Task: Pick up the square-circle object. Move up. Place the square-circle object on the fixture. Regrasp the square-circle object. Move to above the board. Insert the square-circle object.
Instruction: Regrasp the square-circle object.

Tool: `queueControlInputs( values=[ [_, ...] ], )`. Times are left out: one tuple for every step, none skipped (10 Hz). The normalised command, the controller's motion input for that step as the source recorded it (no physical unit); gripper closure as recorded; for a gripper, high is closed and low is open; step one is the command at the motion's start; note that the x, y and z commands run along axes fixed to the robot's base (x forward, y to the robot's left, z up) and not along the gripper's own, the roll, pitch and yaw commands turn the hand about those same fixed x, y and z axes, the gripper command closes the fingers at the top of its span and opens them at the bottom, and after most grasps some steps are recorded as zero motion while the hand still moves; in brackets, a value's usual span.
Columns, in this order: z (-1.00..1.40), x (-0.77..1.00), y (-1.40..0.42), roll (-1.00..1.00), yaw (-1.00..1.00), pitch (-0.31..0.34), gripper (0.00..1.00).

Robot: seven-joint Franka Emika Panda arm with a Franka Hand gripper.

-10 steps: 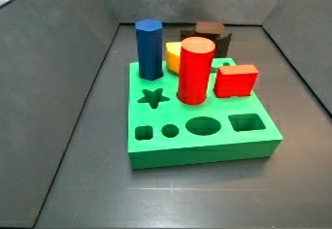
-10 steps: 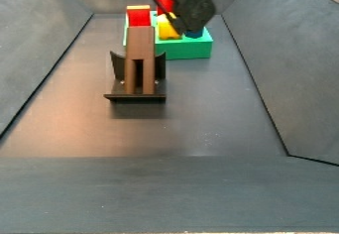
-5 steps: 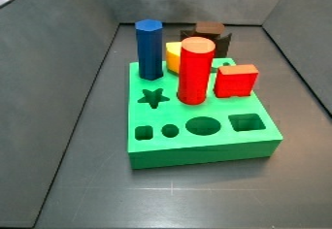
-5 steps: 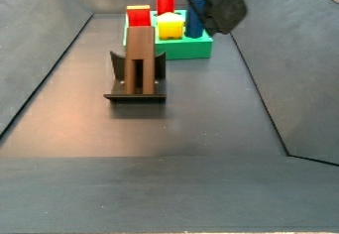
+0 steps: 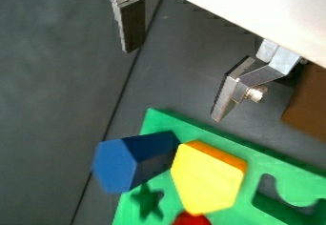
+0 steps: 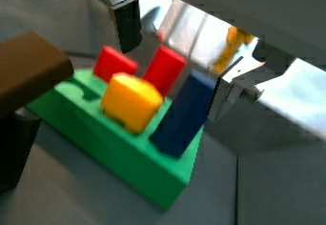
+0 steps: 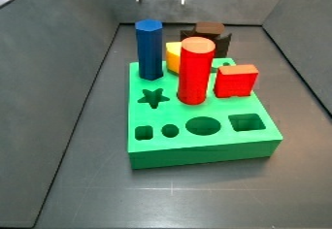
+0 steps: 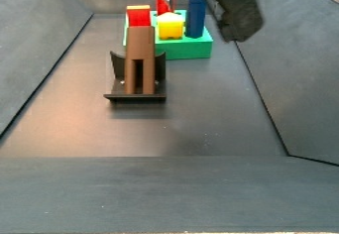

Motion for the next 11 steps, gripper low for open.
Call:
queueControlInputs(
  values=[
    [-0.78, -0.01, -0.21, 0.81, -1.00, -0.058, 0.00],
    [-0.53, 0.01, -0.09, 0.79, -1.00, -0.093, 0.00],
    [-0.34, 0.02, -0.05, 0.78, -1.00, -0.118, 0.00],
    [-0.15, 0.03, -0.02, 0.77, -1.00, -0.142, 0.00],
    [-0.01, 0.02, -0.01, 0.76, -1.00, -0.165, 0.00],
    [0.00, 0.00, -0.01, 0.76, -1.00, -0.187, 0.00],
    [-0.01, -0.01, -0.02, 0.75, -1.00, -0.215, 0.00],
    [0.00, -0.02, -0.02, 0.74, -1.00, -0.238, 0.00],
    [0.01, -0.04, -0.01, 0.73, -1.00, -0.268, 0.00],
    [0.01, -0.05, -0.01, 0.72, -1.00, -0.282, 0.00],
    [0.00, -0.05, -0.01, 0.71, -1.00, -0.308, 0.00]
  ],
)
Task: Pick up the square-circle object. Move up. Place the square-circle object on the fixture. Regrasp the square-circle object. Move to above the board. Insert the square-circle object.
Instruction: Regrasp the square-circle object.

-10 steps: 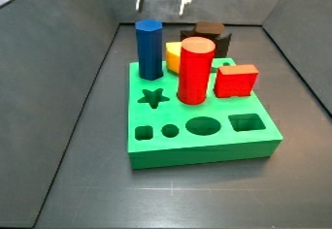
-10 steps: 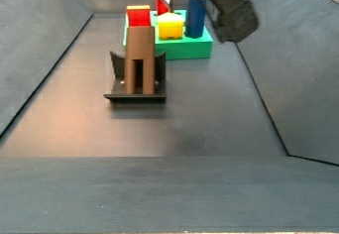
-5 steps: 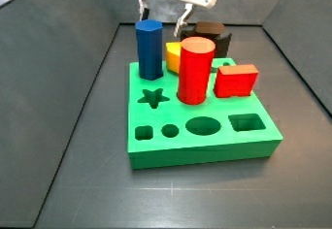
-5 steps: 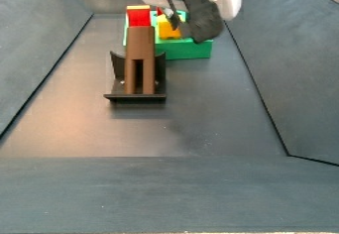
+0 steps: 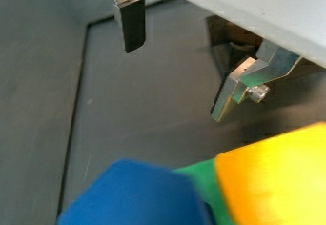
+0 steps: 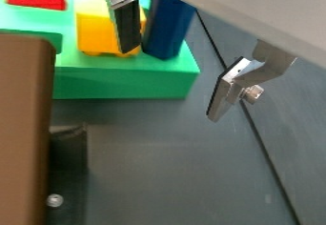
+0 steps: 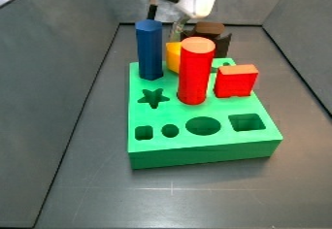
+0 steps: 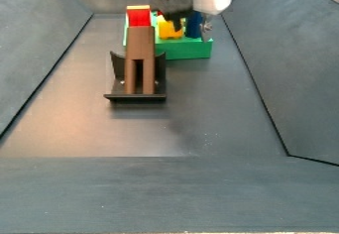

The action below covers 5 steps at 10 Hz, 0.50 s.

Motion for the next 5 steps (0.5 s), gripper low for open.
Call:
queueControlInputs(
  values=[
    [0.00, -0.05, -0.01, 0.70, -1.00, -0.313, 0.00],
    [0.01, -0.05, -0.01, 0.69, -1.00, -0.317, 0.00],
    [0.00, -0.04, -0.01, 0.68, -1.00, -0.315, 0.00],
    [0.00, -0.04, -0.01, 0.67, -1.00, -0.298, 0.00],
    [0.00, -0.04, -0.01, 0.66, -1.00, -0.282, 0.00]
  ],
)
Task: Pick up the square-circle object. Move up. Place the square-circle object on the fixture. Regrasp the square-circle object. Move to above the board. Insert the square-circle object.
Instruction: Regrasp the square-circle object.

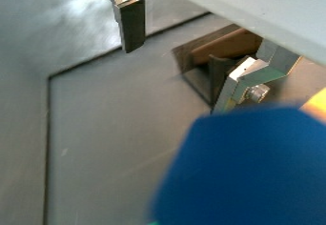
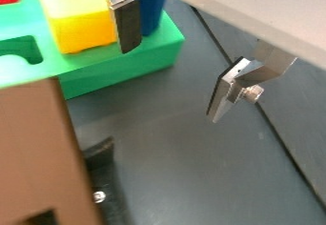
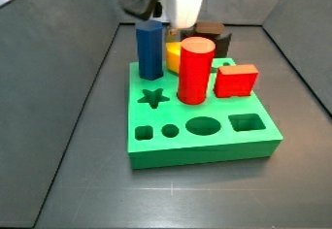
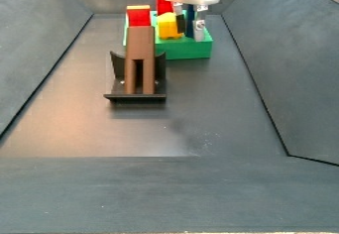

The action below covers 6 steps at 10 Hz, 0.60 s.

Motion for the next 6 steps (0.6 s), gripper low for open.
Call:
queueControlInputs(
  values=[
    [0.00, -0.05, 0.00, 0.64, -1.00, -0.235, 0.00],
    [-0.01, -0.04, 0.00, 0.62, -1.00, -0.182, 0.00],
    [0.00, -0.04, -0.01, 0.52, -0.83, -0.082, 0.00],
    [0.00, -0.04, 0.00, 0.37, -0.62, 0.021, 0.00],
    [-0.01, -0.05, 0.00, 0.21, -0.37, 0.128, 0.00],
    [-0.01, -0.05, 0.01, 0.15, -0.26, 0.169, 0.00]
  ],
)
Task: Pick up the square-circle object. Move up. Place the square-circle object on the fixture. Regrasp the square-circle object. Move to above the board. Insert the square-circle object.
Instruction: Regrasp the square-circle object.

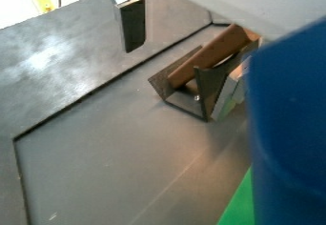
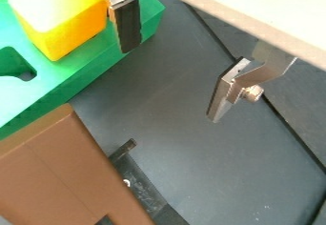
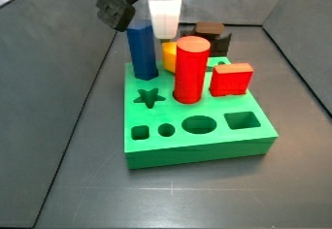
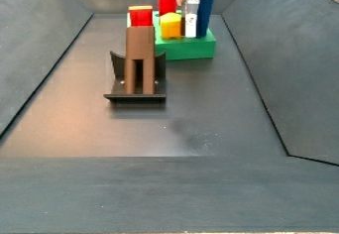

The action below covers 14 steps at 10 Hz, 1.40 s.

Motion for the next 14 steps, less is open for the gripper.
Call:
queueControlInputs(
  values=[
    [0.00, 1.00, 0.00, 0.08, -0.22, 0.185, 0.00],
    [0.00, 1.00, 0.00, 0.07, -0.15, 0.191, 0.00],
    [-0.02, 1.00, 0.00, 0.06, -0.06, 0.228, 0.00],
    [-0.02, 1.00, 0.00, 0.06, -0.01, 0.234, 0.00],
    [-0.01, 1.00, -0.01, 0.05, 0.02, 0.231, 0.00],
    [-0.01, 1.00, -0.01, 0.03, 0.04, 0.223, 0.00],
    [-0.01, 1.00, -0.01, 0.01, 0.06, 0.211, 0.00],
    [-0.01, 1.00, -0.01, 0.00, 0.06, 0.205, 0.00],
    [-0.01, 1.00, -0.01, 0.00, 0.06, 0.203, 0.00],
    [-0.01, 1.00, -0.01, -0.01, 0.06, 0.197, 0.00],
    [-0.01, 1.00, -0.01, -0.02, 0.06, 0.197, 0.00],
    [-0.01, 1.00, -0.02, -0.02, 0.06, 0.199, 0.00],
    [0.00, 0.94, -0.02, -0.03, 0.05, 0.201, 0.00],
    [0.00, 0.89, -0.02, -0.03, 0.05, 0.204, 0.00]
  ],
)
